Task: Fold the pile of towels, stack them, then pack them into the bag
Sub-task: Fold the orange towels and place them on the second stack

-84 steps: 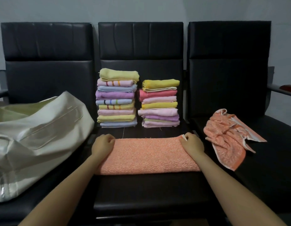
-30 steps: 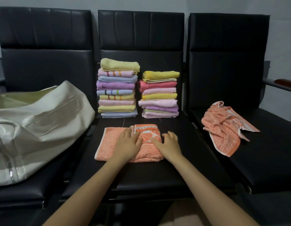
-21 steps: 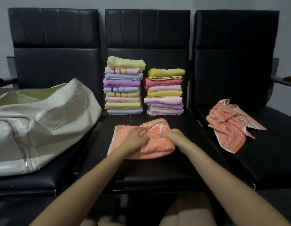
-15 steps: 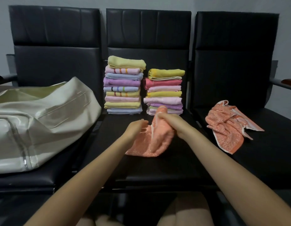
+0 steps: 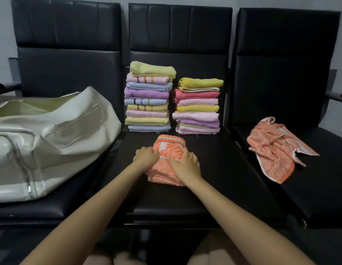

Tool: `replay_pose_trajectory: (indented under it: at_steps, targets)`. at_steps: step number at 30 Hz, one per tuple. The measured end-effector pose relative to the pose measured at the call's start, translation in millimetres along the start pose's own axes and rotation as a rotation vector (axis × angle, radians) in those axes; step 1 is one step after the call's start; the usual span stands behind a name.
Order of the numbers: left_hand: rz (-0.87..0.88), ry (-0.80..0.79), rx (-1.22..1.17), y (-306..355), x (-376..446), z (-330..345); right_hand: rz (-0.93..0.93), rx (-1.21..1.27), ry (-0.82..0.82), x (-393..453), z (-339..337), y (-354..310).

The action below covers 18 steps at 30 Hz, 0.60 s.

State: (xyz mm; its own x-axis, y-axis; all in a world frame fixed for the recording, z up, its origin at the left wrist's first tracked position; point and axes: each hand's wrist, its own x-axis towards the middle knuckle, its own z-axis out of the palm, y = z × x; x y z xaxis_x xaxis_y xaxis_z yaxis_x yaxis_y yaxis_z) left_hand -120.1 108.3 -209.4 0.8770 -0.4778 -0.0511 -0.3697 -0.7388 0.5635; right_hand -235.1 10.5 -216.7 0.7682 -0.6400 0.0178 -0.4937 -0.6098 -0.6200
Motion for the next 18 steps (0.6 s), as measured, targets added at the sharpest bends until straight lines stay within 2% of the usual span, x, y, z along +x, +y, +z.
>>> replay_pose_trajectory:
  at_steps: [5,9,12,15,16,18]
  targets:
    - [0.069,0.174,0.008,-9.1,-10.1,19.7,0.067,0.030,0.090,0.9,4.5,6.3]
    - [0.100,0.179,-0.001,-12.5,-9.6,18.8,0.059,0.096,-0.002,-0.7,-1.7,7.0]
    - [0.194,0.158,-0.031,-11.0,-19.2,14.4,0.078,0.528,-0.090,-7.6,-13.1,10.2]
    - [0.239,0.016,-0.238,-0.6,-34.4,5.8,0.058,0.953,-0.211,-16.4,-37.2,13.6]
    - [0.204,-0.070,-0.404,6.5,-39.9,1.8,0.034,1.004,-0.243,-18.9,-48.5,13.5]
    - [0.084,-0.396,-0.913,25.1,-49.1,-8.4,-0.013,1.025,-0.326,-18.4,-74.5,10.6]
